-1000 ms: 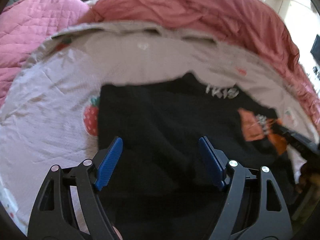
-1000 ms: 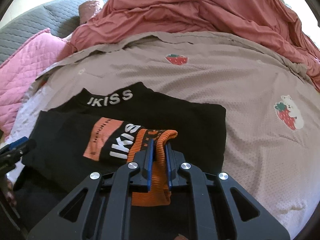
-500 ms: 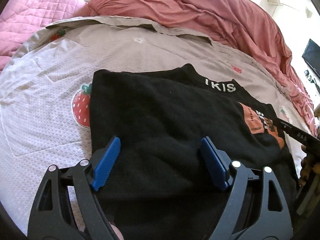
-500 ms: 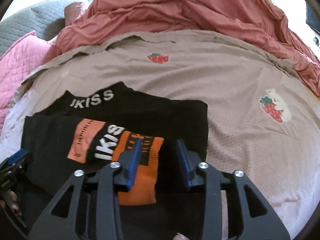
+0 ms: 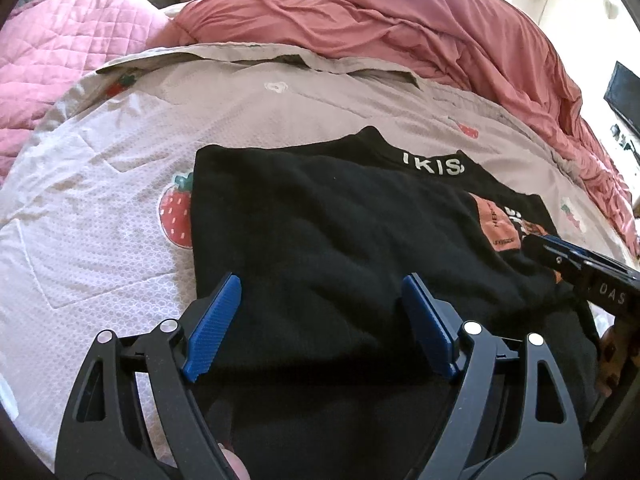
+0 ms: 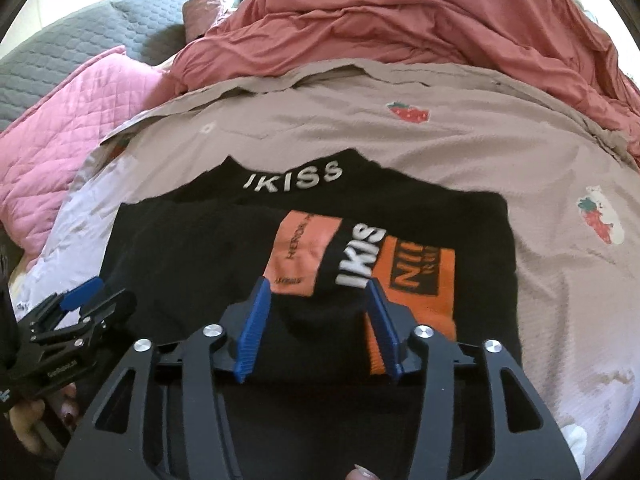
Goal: Fold small clothes
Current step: 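Lay the cuff flat on the folded shirt and open the right gripper, then move both grippers back over the shirt toward its hem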
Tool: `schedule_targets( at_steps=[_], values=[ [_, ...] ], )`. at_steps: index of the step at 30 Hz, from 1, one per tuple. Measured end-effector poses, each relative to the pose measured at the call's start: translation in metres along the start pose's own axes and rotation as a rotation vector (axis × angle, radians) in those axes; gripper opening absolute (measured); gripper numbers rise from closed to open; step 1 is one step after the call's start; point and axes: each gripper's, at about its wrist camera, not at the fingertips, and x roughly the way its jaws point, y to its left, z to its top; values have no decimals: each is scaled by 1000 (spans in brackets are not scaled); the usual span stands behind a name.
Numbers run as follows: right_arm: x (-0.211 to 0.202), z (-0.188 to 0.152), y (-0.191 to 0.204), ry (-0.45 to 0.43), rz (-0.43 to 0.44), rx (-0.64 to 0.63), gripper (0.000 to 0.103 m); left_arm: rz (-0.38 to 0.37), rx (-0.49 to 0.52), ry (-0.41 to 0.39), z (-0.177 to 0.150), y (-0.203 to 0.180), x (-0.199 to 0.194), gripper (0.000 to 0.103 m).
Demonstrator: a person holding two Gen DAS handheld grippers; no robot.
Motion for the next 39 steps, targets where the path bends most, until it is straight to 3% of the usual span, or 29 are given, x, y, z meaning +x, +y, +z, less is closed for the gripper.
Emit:
schedule_targets(
  at_steps=[7,20,26,28,30,33,39],
  values=[
    [15,-13,-22,73,-71,36,50,15,32,15,-2,-4,5,76],
    [13,-15,-24,68,-61,59,52,-17,-6,-27,0,1,-3,76],
    [-5,-11,-24,16,-53,74,65,7,13,-131,5,0,-25,78],
    [-10,-8,-25,4,-49,83,76,-3,10,-145,5,2,-30,79],
    [-17,-7,-26,-12,-43,93,76,2,0,-155,4,8,-34,80],
    [-24,-5,-27,-26,-52,99,85,-57,-53,-150,1,20,-37,81],
    [-40,-4,-28,-63,-38,120,85,-63,-75,-173,-6,25,-46,85]
  ],
)
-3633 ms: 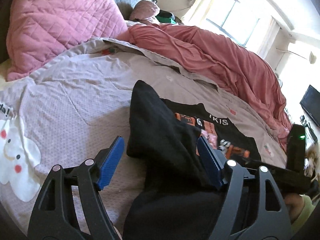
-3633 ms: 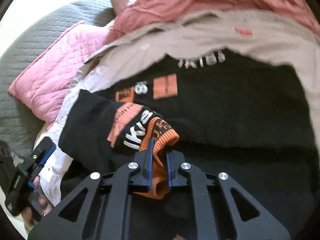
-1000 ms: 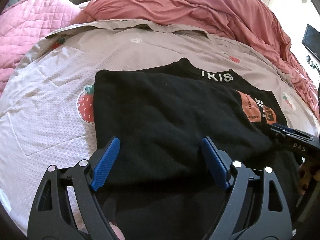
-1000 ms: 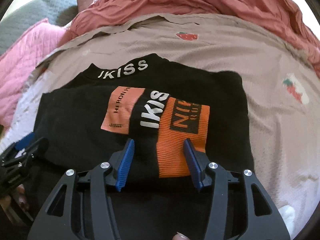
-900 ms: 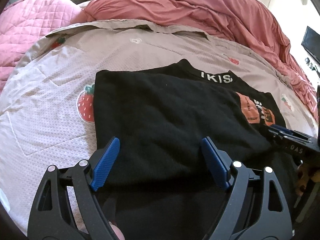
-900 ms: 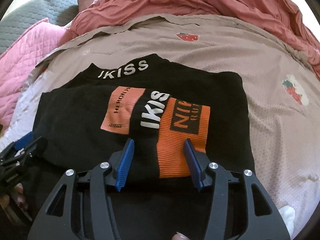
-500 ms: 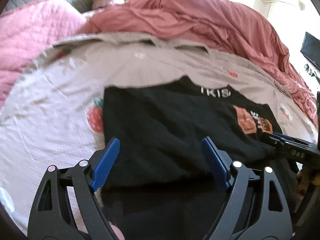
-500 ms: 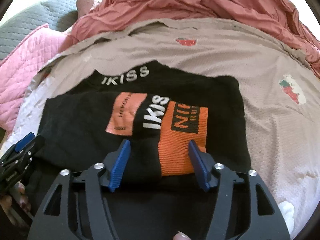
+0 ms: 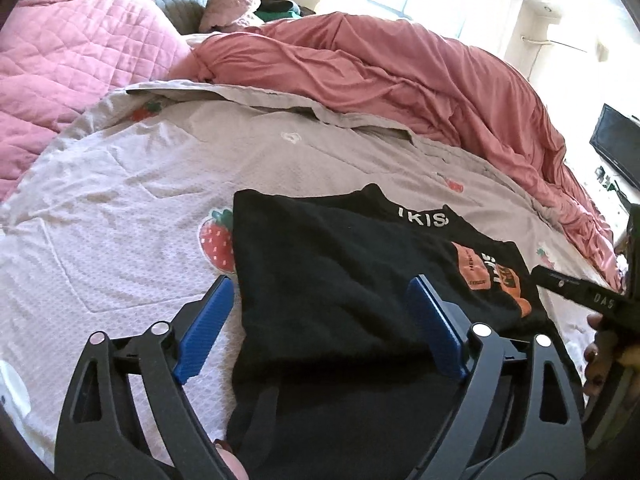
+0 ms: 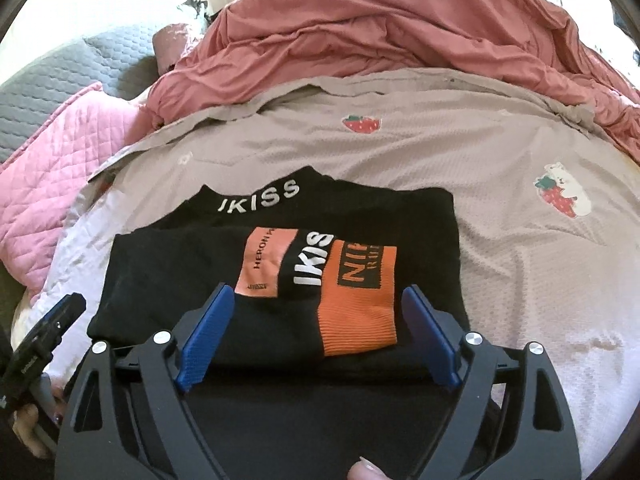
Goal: Fold small clothes
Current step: 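Move both grippers back over the shirt toward its hem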
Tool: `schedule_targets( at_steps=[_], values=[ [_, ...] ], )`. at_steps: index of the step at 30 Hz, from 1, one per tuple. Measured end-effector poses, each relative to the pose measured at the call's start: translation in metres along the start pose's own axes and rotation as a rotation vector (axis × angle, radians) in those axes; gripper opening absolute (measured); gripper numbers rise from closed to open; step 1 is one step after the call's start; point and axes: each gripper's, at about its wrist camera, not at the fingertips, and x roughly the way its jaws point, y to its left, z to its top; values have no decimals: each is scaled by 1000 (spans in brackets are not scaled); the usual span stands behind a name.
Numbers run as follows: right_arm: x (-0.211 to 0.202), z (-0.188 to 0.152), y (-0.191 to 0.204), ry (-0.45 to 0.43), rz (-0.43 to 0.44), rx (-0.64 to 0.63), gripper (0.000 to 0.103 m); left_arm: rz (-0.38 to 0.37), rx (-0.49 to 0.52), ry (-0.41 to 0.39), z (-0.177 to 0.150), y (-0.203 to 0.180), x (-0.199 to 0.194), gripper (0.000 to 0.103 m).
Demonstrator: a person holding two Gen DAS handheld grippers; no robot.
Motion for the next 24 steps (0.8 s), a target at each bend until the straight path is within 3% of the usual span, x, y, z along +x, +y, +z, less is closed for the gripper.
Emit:
schedule_targets(
  at_steps=[12,13,14,24],
  values=[
    [-19,-6,-6,-9,21,16,86,29,2,-7,-18,2,-23,93],
    [-20,-7,-6,-8,26,15,96,34,1,-8,-19,2,-26,93],
    [-23,-7,-6,-13,28,14,99,36,-1,-12,-21,1,-29,93],
    [-44,-7,-6,-47,38,7,98,60,-45,-11,-29,8,-73,93]
  ],
)
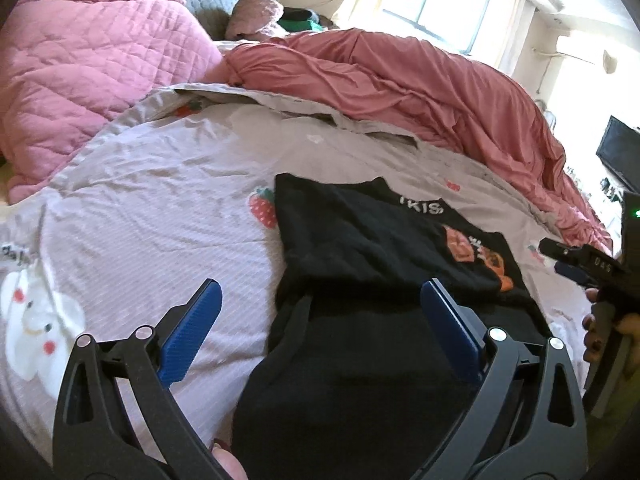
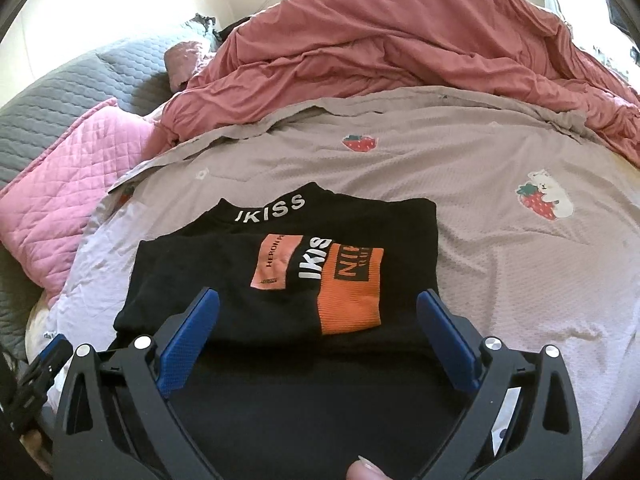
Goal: Fold small clothes
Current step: 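Move both grippers back over the shirt toward its hem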
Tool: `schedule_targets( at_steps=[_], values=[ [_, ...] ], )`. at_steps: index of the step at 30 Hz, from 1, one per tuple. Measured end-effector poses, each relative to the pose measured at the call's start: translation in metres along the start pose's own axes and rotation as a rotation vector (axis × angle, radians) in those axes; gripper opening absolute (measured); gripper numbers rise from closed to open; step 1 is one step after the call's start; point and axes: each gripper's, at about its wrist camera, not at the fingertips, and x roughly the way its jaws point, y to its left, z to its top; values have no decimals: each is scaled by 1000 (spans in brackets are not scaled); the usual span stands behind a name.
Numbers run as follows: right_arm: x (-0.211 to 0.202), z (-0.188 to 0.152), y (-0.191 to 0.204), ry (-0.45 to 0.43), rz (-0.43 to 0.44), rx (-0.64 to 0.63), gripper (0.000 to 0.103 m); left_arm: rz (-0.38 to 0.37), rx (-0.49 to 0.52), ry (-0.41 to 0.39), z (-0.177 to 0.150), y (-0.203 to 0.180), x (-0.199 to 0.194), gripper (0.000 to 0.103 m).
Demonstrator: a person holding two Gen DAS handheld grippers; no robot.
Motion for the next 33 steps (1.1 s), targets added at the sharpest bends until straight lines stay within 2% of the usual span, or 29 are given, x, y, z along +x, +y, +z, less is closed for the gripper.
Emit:
schedule_targets(
  at_steps=[2,6,18,22,33],
  values=[
    [-3,-1,2,-1,-1,-4,98,21,-6,11,0,1,-5,93],
    [-9,-2,6,-5,11,-20,98,2,-22,29,-2,4,-13,93],
    [-33,-10,16,-14,24,-59,98,77,35,41,-9,5,-38,93],
    [-37,-18,19,-7,32,-68,98,99,21,56,-13,10,-41,93],
    [-55,-28,30,-4,65,-105,98,113,-3,11,-15,15,-69,93]
  ],
)
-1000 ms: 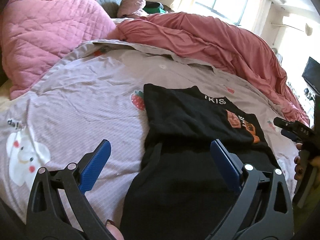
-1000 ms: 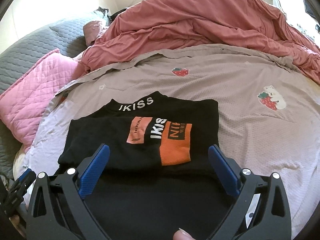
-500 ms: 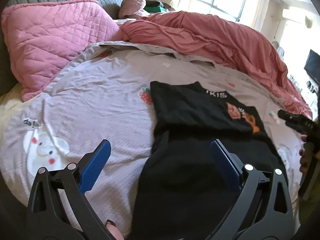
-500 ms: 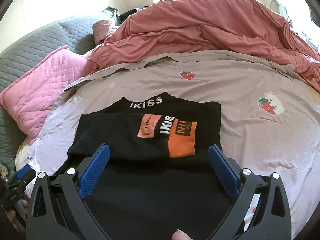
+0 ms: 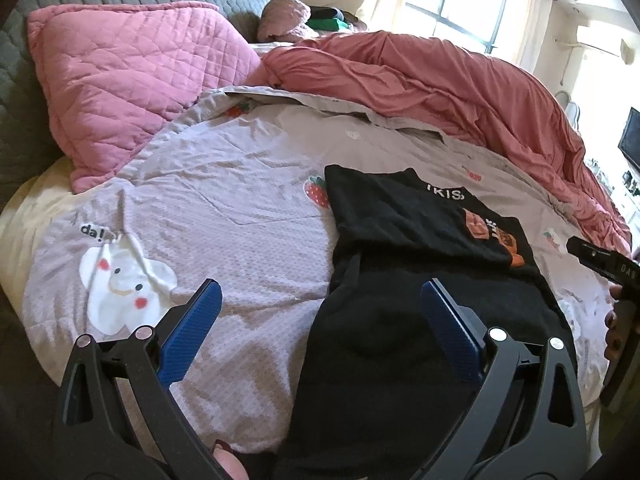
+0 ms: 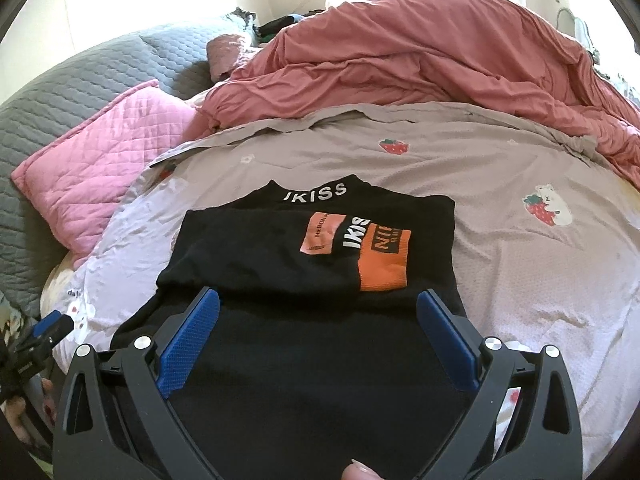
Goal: Fold small clothes
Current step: 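Move both grippers back over the shirt toward its hem, then grasp the black shirt hem with the right gripper while the left gripper grasps it too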
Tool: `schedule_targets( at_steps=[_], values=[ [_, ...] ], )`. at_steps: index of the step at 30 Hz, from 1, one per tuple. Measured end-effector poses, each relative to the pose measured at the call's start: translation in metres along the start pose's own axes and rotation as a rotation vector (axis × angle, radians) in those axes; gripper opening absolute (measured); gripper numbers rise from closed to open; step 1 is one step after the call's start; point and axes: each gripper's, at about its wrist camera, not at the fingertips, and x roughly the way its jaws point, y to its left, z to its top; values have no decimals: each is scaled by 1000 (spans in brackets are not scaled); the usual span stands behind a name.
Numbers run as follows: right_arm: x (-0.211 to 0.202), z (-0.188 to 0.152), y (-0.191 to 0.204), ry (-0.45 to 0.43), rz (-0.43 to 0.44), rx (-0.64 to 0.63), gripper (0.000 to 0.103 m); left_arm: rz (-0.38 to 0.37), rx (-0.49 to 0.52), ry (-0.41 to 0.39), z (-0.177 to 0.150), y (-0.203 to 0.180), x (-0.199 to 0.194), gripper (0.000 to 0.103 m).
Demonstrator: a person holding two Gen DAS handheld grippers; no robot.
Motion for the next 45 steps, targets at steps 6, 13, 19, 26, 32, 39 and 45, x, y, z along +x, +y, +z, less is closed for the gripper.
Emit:
schedule_targets(
  at_steps=[6,13,19,26,32,39,45],
  values=[
    [-13,-7,-4,-9,6,1,98,-7,-20,6,-6,3,-7,93],
    [-25,-15,-16,-7,21,23,98,-9,-44,39,-20,2,-9,93],
    [-30,-23,-26,3,36,40,98,3,-33,33,-25,-4,-20,93],
    [-39,-37,-37,25,50,57,98,9,-22,48,-34,-6,-21,93],
    [-43,-53,-52,57,28,66,98,9,-63,115,-49,6,-8,93],
    [-46,-73,-70,100,-5,68,98,20,-82,154,-62,13,0,93],
    [-48,-95,-86,139,-15,66,98,22,-81,162,-66,12,0,93]
  ],
)
